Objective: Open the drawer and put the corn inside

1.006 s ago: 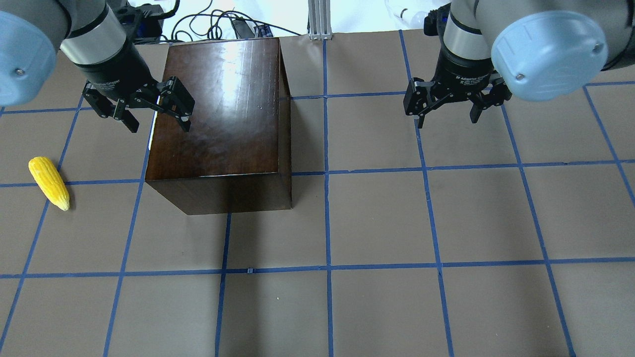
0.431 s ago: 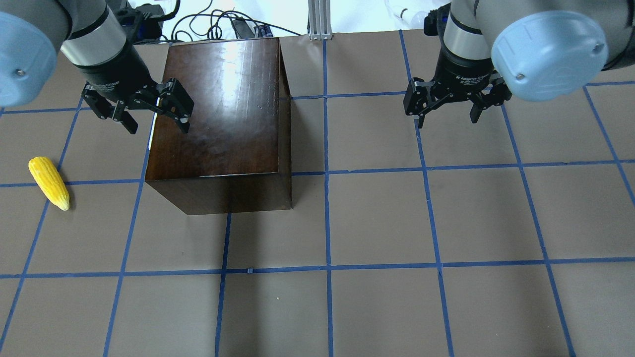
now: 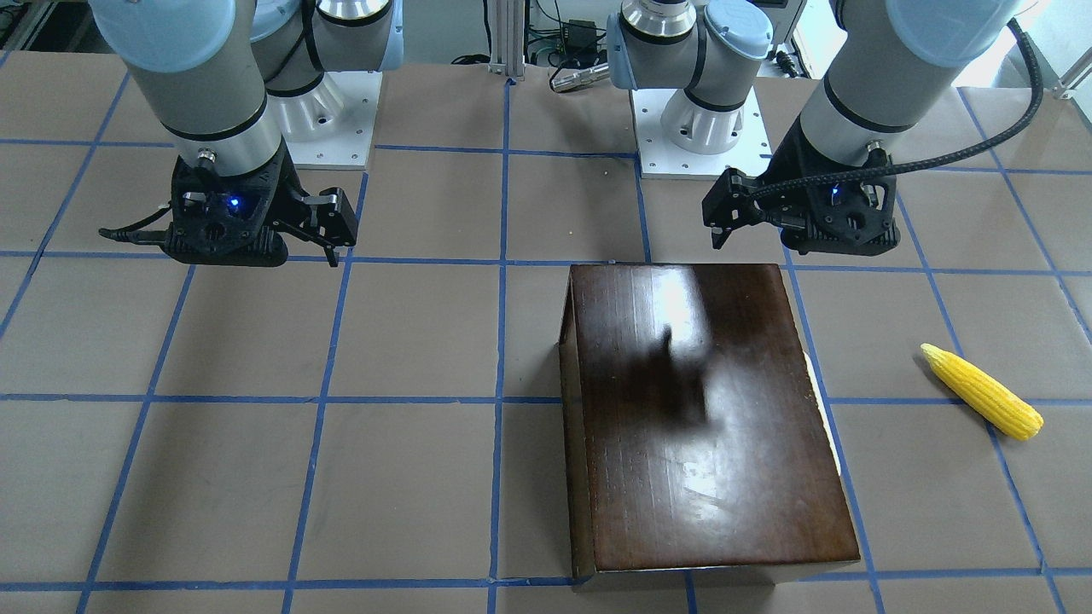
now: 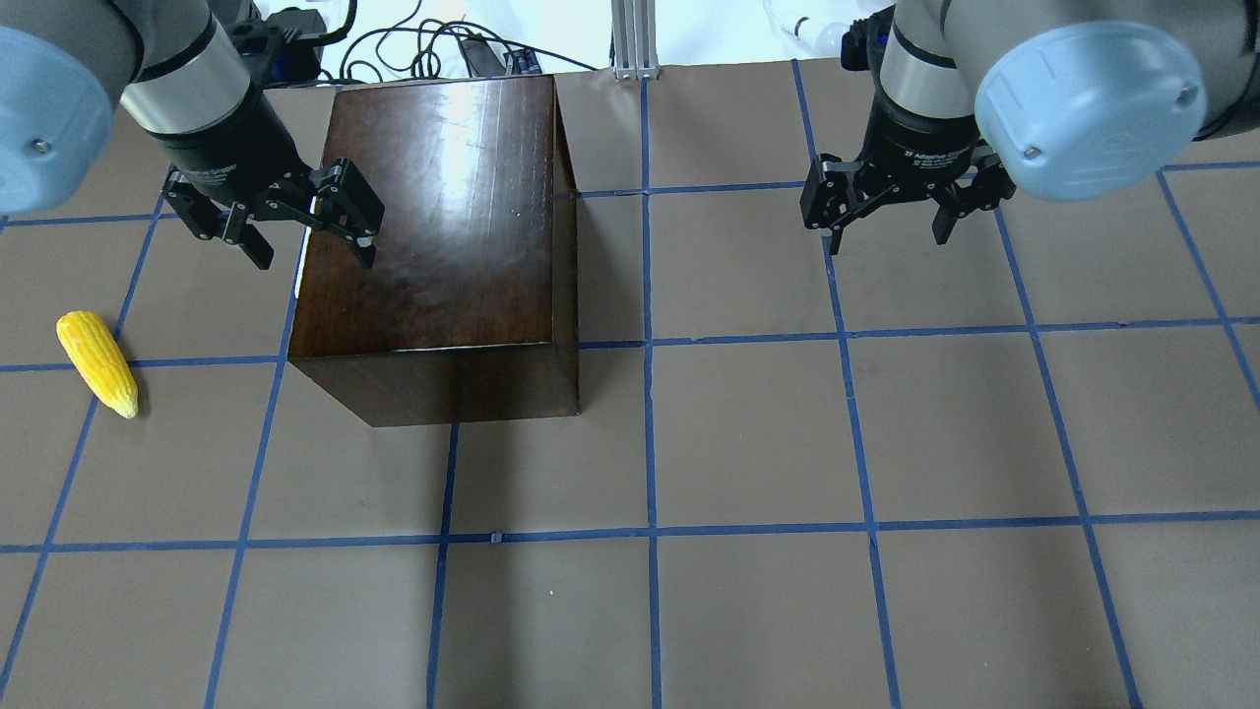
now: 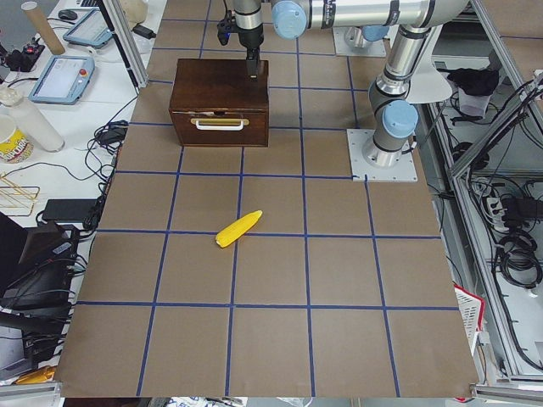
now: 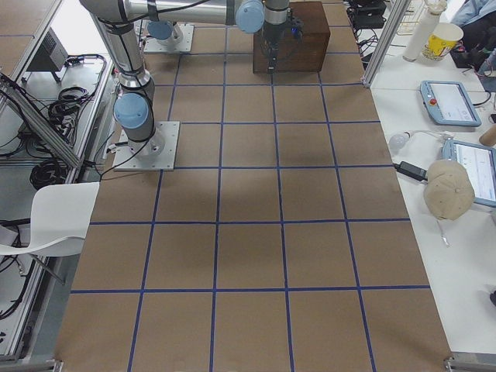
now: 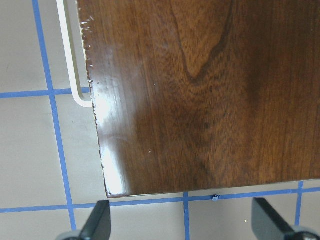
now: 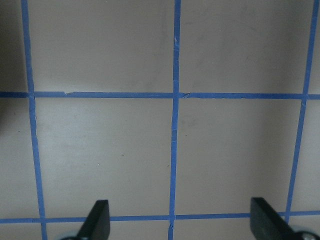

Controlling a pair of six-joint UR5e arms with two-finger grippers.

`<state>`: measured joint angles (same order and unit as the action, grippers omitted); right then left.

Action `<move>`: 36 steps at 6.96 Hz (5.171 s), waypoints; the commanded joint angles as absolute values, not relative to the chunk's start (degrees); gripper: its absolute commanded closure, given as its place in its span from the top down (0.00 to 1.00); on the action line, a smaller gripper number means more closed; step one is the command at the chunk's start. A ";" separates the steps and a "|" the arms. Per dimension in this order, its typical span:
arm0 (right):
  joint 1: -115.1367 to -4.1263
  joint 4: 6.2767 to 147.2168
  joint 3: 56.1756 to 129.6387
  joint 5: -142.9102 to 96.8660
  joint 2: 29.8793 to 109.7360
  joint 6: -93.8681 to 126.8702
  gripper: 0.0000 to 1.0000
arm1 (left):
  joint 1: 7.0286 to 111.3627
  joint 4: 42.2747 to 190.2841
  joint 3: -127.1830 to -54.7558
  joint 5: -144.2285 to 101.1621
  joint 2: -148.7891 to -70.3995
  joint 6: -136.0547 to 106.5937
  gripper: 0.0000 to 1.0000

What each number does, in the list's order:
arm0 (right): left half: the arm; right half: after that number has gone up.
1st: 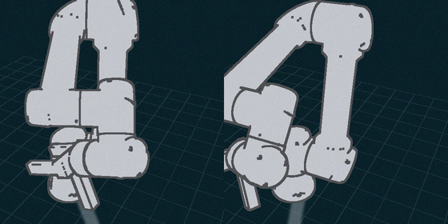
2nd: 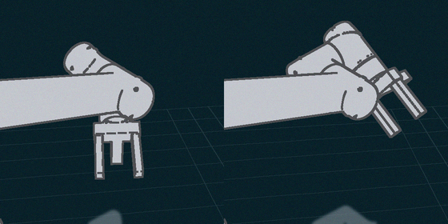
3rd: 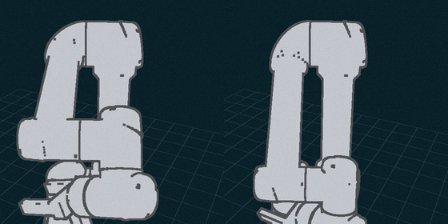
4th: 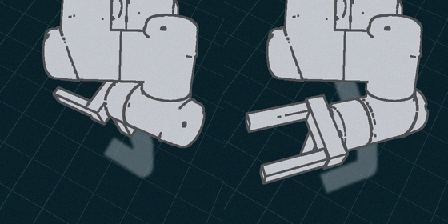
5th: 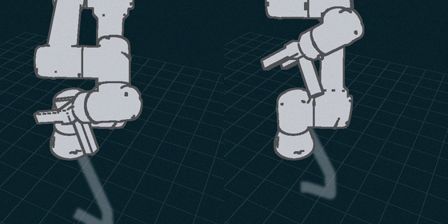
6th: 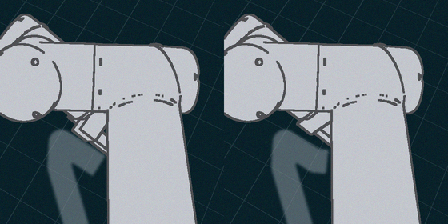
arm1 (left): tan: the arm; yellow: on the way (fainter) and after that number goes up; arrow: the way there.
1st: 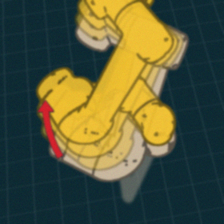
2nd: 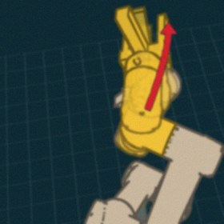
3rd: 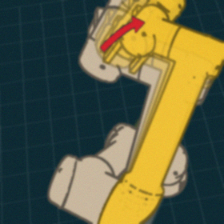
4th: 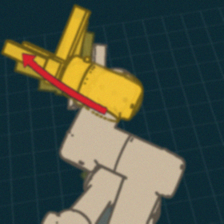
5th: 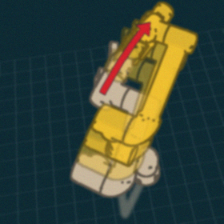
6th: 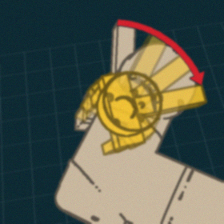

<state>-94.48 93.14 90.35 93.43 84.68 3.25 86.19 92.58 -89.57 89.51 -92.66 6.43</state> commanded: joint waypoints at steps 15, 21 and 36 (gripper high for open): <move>-94.48 93.16 90.35 93.43 84.73 3.25 1.00 | 78.86 92.37 -86.58 92.55 -92.29 10.17 1.00; -94.48 93.08 90.35 93.52 84.73 3.25 1.00 | 66.01 88.97 -82.70 93.44 -99.21 23.64 1.00; -94.48 93.16 90.35 93.43 84.64 3.25 1.00 | 67.76 81.04 -82.88 74.71 -116.01 29.27 1.00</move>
<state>-94.48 93.12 90.35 93.43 84.68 3.25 67.70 81.01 -82.88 74.75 -115.63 29.15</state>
